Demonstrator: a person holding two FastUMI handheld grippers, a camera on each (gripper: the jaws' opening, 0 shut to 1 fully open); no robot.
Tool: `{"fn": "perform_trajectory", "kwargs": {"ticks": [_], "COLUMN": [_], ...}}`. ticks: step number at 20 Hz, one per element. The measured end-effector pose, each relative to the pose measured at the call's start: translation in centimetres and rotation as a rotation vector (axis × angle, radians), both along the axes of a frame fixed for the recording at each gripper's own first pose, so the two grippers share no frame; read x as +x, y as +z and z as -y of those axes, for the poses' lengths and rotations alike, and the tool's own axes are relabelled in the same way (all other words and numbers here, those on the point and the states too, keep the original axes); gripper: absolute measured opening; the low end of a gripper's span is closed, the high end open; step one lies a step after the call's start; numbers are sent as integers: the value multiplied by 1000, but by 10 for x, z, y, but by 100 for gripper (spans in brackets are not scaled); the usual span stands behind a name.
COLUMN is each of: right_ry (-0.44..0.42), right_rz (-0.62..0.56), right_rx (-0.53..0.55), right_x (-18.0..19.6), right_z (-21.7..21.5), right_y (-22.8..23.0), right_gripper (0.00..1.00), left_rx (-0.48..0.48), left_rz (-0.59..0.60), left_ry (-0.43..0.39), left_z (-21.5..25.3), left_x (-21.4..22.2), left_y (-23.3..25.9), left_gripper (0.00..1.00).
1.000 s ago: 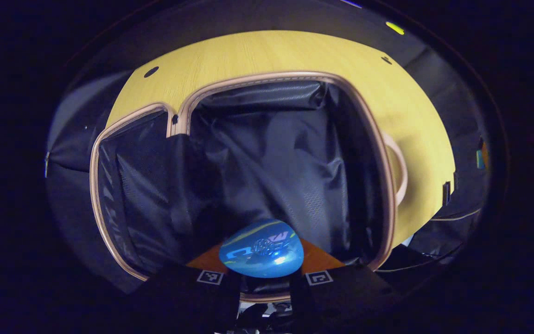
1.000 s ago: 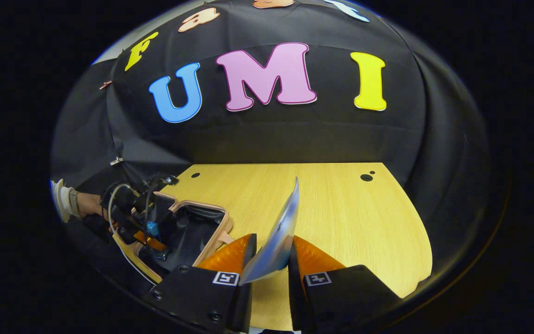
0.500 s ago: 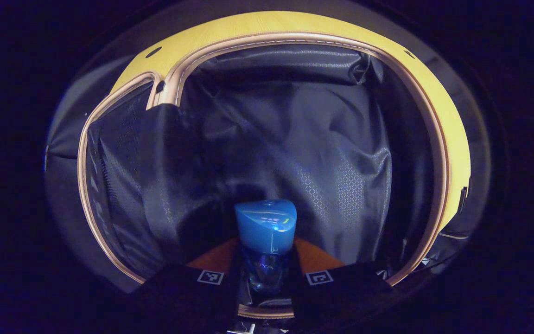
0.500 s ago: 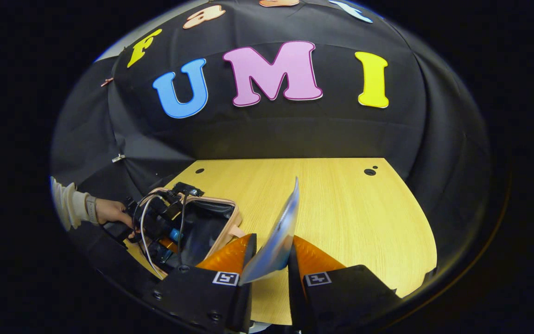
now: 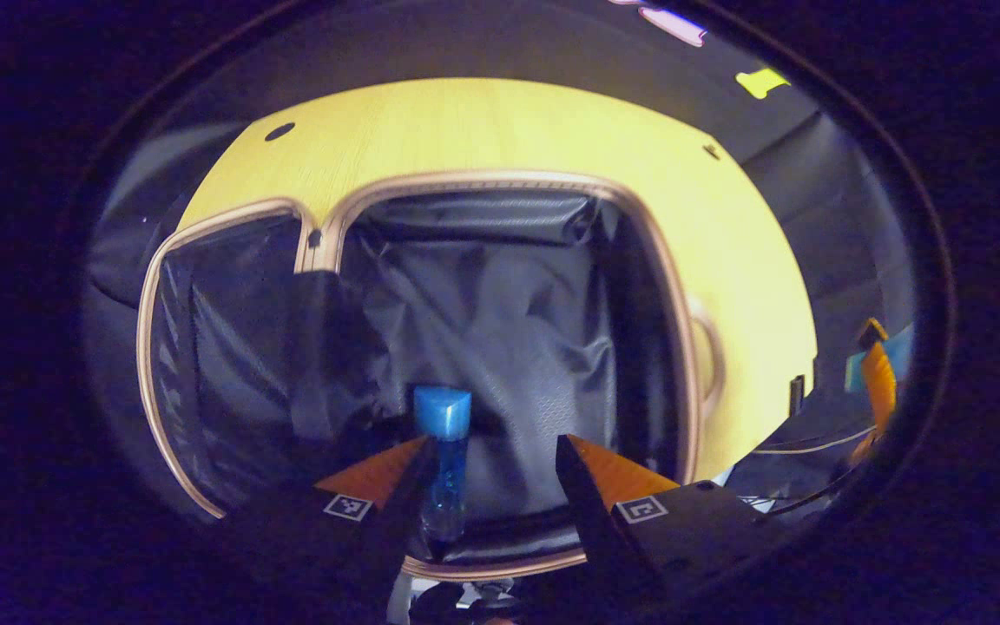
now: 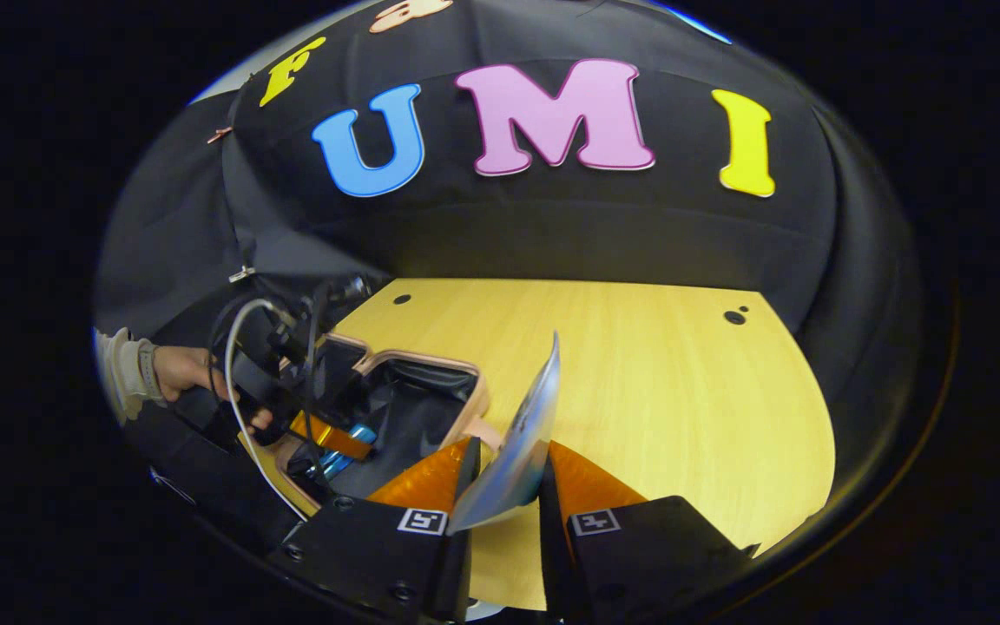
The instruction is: First open the suitcase, pack the skin care products into it, and then close the suitcase.
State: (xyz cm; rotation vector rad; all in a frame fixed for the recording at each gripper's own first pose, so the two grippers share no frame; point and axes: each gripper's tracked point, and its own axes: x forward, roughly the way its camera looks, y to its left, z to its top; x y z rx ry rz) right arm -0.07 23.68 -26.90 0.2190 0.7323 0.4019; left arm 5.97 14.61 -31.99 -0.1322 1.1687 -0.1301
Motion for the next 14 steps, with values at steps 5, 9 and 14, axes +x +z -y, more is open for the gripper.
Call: {"fn": "perform_trajectory", "kwargs": {"ticks": [5, 9, 14], "right_ry": [142, 242, 277], "right_rz": [-278, -475, -793], "right_rx": [153, 184, 159], "right_x": [-10, -28, -69], "right_z": [-100, -176, -222], "right_y": [-32, -64, -128], "right_gripper": [37, 37, 37], "left_rx": [-67, -85, -121], "left_rz": [251, 326, 309], "left_ry": [68, 197, 393], "left_z": [-58, -127, -207], "left_x": [0, -40, -102], "left_y": [74, 95, 87], "left_gripper": [88, 90, 90]}}
